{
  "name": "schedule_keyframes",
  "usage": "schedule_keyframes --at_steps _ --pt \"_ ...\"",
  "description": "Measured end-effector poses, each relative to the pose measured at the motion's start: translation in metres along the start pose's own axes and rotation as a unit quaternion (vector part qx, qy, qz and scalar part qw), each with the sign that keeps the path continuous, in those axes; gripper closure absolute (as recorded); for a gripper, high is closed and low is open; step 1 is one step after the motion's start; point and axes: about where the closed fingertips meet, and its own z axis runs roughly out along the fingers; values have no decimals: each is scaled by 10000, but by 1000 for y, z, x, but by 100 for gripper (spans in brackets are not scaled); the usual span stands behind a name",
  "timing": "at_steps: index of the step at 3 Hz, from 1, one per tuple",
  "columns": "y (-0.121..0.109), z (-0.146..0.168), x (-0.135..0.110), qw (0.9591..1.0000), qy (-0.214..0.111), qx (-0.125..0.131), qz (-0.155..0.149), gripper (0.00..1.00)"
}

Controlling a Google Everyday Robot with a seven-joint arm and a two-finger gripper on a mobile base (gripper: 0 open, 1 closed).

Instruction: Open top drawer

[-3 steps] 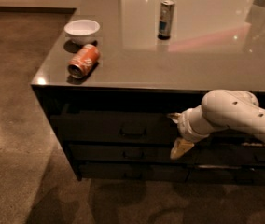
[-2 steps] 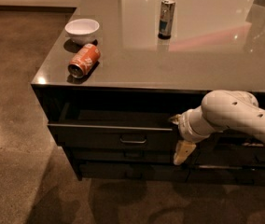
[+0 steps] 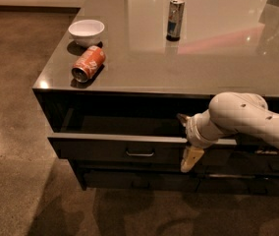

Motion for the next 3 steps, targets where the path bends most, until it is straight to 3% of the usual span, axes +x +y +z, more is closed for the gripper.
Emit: schedule_keyframes --at_steps 1,2,3 --pt "0 10 -4 9991 48 -411 43 18" --pt "12 -8 -4 9942 2 -1059 169 39" --pt "23 -34 1 9895 -51 -1424 226 18"
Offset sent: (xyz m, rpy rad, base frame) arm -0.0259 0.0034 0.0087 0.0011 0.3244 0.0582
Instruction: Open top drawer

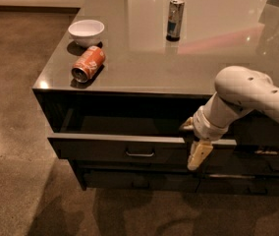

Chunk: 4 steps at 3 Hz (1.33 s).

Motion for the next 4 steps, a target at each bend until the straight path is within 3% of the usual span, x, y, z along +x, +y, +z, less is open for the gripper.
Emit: schedule_keyframes --at_steps 1,2,4 --pt "21 -18 14 9994 -135 -313 114 0" --pt "37 -22 26 9974 -269 -639 206 0" --pt "37 3 23 9941 -462 -962 182 0"
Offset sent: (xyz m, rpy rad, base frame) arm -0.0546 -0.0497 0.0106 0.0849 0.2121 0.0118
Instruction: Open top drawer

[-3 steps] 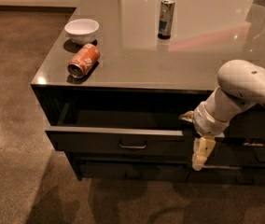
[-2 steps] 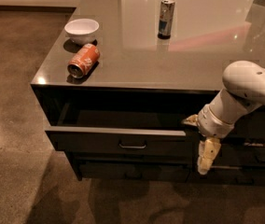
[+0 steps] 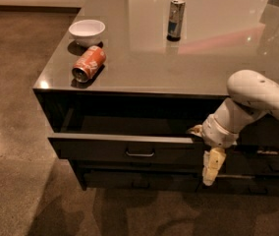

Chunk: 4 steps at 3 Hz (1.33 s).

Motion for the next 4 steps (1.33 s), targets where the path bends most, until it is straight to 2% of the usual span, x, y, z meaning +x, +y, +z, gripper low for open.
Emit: schedule_keyframes --at_steps 1,2,3,4 --pt "3 1 0 9996 10 -246 -145 0" --pt "19 -19 6 9983 -207 -375 -397 0" --pt "38 -32 10 9877 -972 -476 -1131 0" --pt "37 -31 10 9886 -952 -471 -1071 0"
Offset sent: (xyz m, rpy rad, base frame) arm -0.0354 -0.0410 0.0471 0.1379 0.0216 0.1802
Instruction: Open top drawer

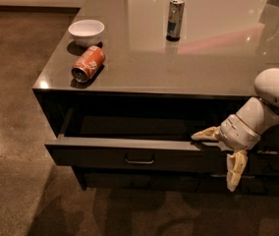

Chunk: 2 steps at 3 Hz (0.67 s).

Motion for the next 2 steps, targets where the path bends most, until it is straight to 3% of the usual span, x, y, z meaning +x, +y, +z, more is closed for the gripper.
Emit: schedule_keyframes --at_steps 2 --pt "-31 -27 -21 9971 -11 624 427 0"
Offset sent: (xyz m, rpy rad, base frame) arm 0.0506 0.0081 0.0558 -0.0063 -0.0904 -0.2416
